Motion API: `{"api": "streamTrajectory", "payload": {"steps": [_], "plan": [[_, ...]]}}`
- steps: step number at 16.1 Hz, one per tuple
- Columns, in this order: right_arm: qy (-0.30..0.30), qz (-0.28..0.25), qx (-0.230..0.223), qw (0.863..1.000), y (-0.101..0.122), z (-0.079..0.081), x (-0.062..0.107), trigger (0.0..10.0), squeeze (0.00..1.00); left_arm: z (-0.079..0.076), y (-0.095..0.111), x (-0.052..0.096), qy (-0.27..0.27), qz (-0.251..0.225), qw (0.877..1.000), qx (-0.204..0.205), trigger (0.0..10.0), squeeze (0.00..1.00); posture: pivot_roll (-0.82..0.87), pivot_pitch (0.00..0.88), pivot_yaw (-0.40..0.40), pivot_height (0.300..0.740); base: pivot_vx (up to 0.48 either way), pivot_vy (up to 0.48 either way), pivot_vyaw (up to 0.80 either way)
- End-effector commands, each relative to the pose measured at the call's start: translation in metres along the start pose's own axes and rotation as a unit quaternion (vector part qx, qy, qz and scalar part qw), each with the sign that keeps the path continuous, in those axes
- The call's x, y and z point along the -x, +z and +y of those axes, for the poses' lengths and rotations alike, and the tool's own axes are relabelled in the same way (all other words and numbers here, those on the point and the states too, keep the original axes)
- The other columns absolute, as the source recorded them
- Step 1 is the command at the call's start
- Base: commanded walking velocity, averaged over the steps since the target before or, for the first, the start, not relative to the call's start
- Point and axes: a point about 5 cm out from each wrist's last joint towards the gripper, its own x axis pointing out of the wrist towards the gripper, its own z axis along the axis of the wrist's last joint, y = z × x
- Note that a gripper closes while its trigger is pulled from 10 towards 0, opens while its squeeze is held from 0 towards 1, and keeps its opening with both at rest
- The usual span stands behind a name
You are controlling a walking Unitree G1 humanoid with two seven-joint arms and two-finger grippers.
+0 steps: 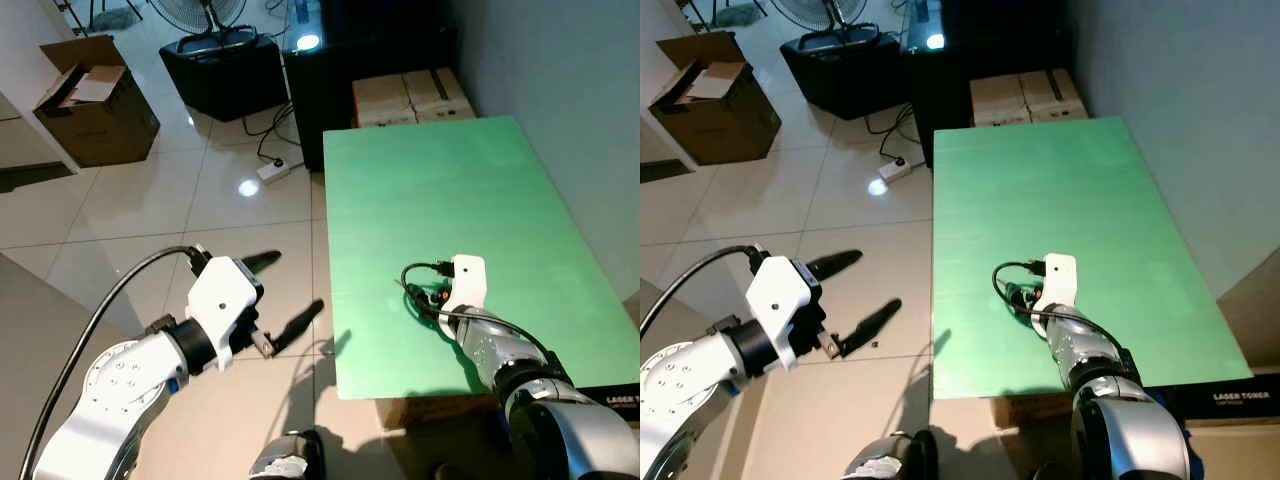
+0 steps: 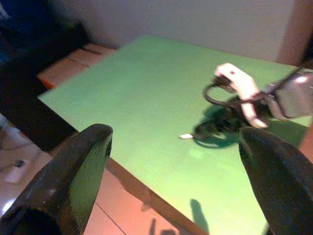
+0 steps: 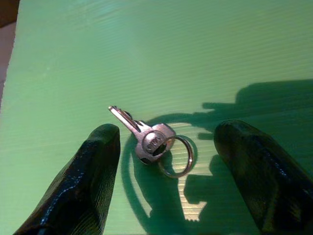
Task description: Hang keys on a hook
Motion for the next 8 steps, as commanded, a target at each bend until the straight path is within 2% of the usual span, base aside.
{"api": "streamTrajectory", "payload": {"steps": [1, 8], "plan": [[0.0, 0.007, -0.013, 1.0, -0.0023, 0.0044, -0.0014, 10.0, 0.0, -0.0051, -0.0011, 0.0038, -0.021, 0.013, 1.0, 0.006, 10.0, 0.0, 0.29, 0.184, 0.169, 0.74, 0.0, 0.0, 0.0], [0.024, 0.011, -0.008, 1.0, -0.0024, 0.0125, -0.0031, 10.0, 0.0, -0.003, 0.0002, 0.0064, -0.018, 0.025, 1.0, 0.002, 10.0, 0.0, 0.3, 0.18, 0.173, 0.74, 0.0, 0.0, 0.0]]}}
